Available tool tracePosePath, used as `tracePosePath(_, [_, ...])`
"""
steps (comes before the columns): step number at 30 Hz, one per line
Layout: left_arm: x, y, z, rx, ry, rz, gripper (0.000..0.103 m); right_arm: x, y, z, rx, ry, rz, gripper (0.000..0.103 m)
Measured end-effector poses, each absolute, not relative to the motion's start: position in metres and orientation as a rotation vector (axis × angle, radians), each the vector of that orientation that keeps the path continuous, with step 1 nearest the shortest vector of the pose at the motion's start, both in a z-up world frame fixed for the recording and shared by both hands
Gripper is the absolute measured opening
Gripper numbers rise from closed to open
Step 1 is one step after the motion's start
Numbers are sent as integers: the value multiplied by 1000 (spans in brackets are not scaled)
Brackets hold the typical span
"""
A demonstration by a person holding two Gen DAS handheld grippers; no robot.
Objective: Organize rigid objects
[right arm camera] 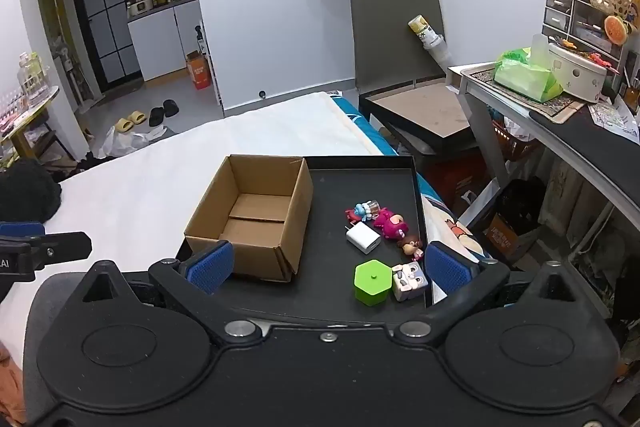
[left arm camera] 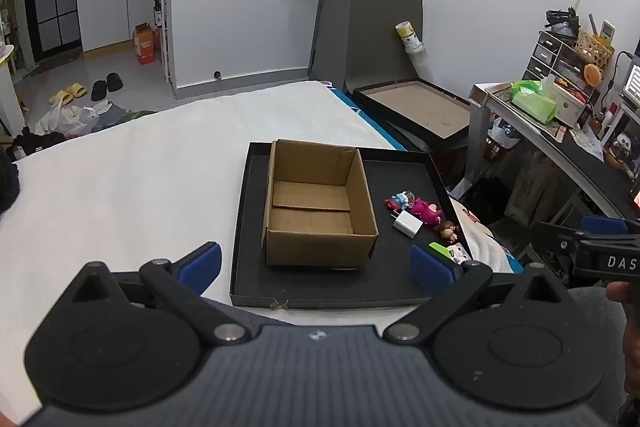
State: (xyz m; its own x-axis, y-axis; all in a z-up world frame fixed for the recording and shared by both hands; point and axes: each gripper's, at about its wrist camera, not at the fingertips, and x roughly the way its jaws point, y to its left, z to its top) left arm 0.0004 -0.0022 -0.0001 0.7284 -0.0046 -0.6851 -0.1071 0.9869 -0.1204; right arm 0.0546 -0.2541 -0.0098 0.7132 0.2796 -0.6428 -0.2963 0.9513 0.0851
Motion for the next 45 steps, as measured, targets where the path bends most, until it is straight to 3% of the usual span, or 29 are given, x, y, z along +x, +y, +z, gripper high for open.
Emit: tracePosePath(45, [-3,-13,-3,-137,751,28,100,54,-261,-16,-15,715,309,103])
